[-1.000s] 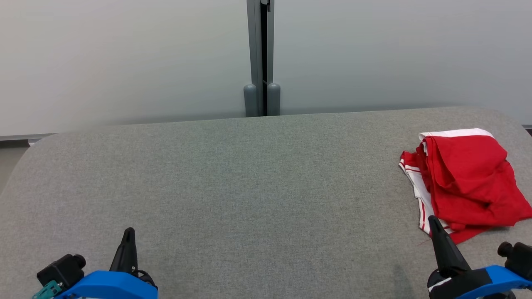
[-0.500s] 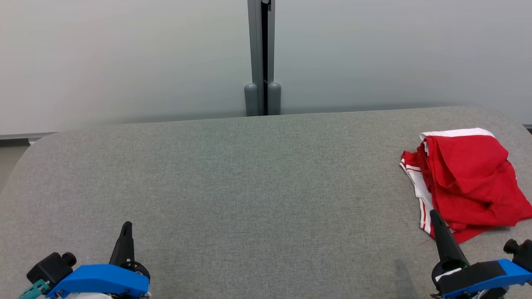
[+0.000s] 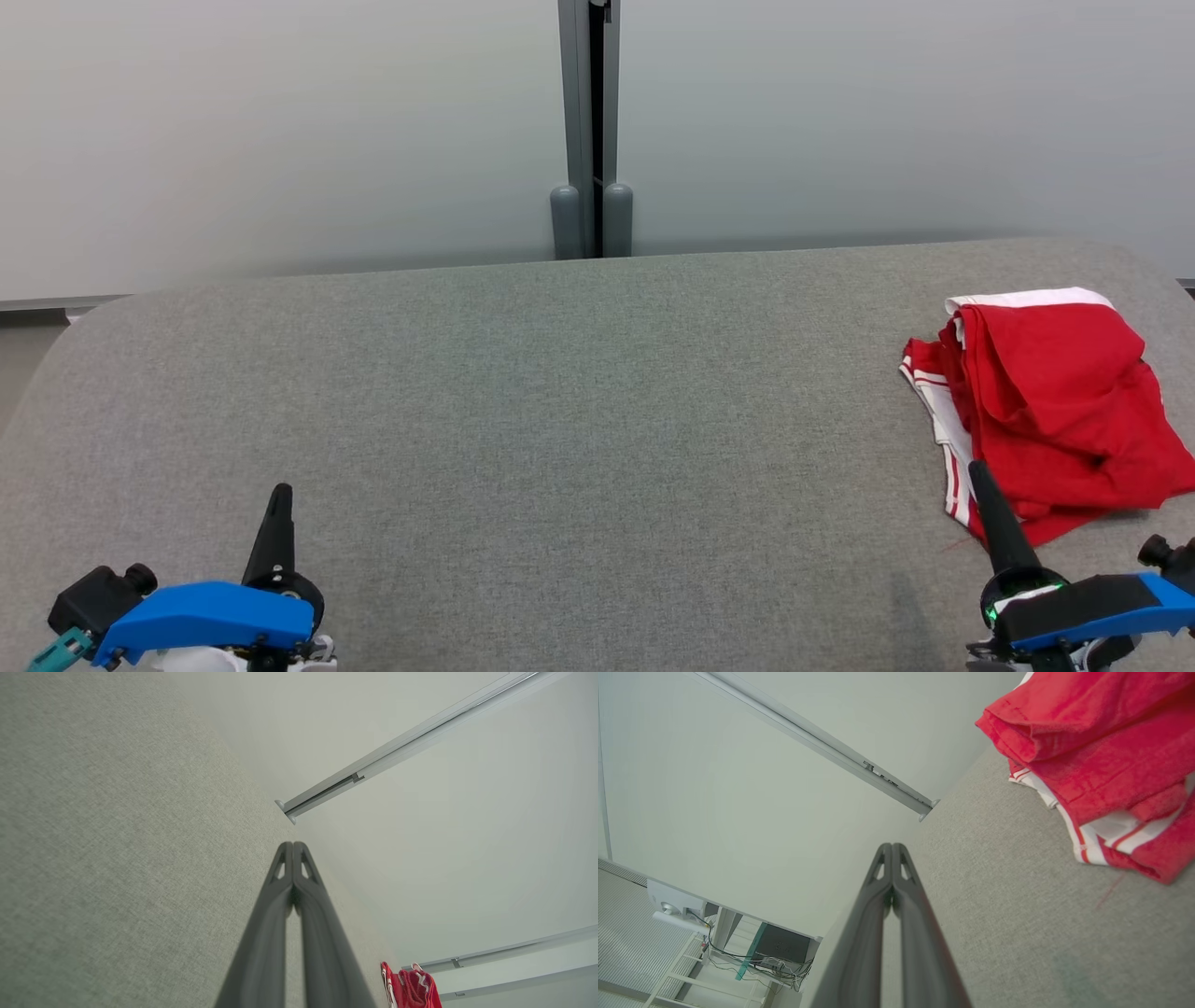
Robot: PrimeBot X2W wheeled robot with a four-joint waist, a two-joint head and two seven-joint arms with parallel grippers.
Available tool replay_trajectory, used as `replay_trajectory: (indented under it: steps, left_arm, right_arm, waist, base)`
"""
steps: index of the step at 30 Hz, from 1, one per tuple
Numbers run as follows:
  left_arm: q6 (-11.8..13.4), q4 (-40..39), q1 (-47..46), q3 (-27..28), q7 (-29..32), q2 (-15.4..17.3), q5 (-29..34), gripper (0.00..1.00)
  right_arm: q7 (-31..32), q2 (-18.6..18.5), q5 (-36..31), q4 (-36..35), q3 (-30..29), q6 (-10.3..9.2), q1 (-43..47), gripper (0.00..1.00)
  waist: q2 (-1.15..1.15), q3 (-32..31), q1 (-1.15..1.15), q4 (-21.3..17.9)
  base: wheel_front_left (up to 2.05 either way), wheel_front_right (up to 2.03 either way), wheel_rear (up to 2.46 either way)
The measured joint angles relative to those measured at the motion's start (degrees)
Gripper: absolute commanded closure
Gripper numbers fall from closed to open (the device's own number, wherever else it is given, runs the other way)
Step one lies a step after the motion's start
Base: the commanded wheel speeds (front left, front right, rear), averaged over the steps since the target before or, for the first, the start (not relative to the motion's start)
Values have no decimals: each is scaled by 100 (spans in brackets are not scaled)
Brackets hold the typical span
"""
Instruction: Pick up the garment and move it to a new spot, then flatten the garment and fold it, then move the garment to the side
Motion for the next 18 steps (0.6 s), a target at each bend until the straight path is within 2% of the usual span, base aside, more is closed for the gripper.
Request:
replay_trajectory:
  steps: [18]
  left_arm:
    - [-182,48,-133,290,207,-171,-892,100]
  right_arm:
    - [62,-2,1085,202,-46,0,-171,100]
  waist:
    - [-1,16,0,17]
  base:
    - [0,0,0]
